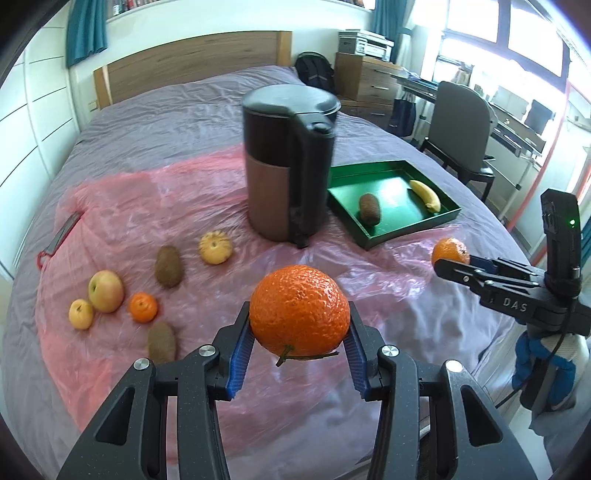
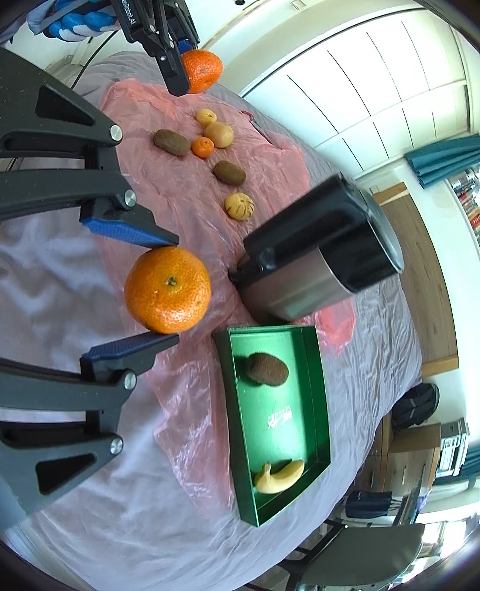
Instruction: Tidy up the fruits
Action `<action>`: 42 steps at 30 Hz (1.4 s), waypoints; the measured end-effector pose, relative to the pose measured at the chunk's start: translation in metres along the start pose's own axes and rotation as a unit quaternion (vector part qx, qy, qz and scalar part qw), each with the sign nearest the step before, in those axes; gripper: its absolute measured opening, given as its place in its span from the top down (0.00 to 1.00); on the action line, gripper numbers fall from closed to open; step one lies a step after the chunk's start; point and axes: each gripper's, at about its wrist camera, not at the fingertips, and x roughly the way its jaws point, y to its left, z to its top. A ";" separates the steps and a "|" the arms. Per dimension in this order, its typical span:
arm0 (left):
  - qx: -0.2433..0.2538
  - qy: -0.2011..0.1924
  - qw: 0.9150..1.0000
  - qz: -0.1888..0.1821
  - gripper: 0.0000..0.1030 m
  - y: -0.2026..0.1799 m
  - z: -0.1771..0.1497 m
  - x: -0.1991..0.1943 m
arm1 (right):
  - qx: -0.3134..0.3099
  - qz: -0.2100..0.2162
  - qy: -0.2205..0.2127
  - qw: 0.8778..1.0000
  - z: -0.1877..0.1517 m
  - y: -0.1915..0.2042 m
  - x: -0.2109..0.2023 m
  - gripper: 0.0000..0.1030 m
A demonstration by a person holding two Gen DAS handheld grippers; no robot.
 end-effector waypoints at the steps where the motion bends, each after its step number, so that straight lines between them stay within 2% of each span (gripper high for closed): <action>1: 0.004 0.000 1.000 -0.004 0.61 -0.006 0.004 0.002 | 0.003 -0.003 -0.002 1.000 0.000 -0.006 0.000 0.46; 12: 0.053 0.008 0.997 -0.046 0.61 -0.066 0.052 0.048 | 0.028 -0.022 -0.017 0.999 0.018 -0.060 0.006 0.46; 21: 0.076 0.027 0.995 -0.061 0.61 -0.100 0.089 0.108 | 0.035 -0.037 -0.024 0.998 0.048 -0.099 0.029 0.46; 30: 0.102 0.042 0.992 -0.069 0.61 -0.133 0.120 0.168 | 0.033 -0.071 -0.035 0.996 0.088 -0.143 0.056 0.46; 37: 0.118 0.054 0.989 -0.073 0.61 -0.155 0.135 0.211 | 0.033 -0.086 -0.036 0.995 0.112 -0.168 0.082 0.46; 42: 0.125 0.064 0.987 -0.079 0.61 -0.167 0.135 0.233 | 0.038 -0.091 -0.035 0.994 0.120 -0.182 0.099 0.46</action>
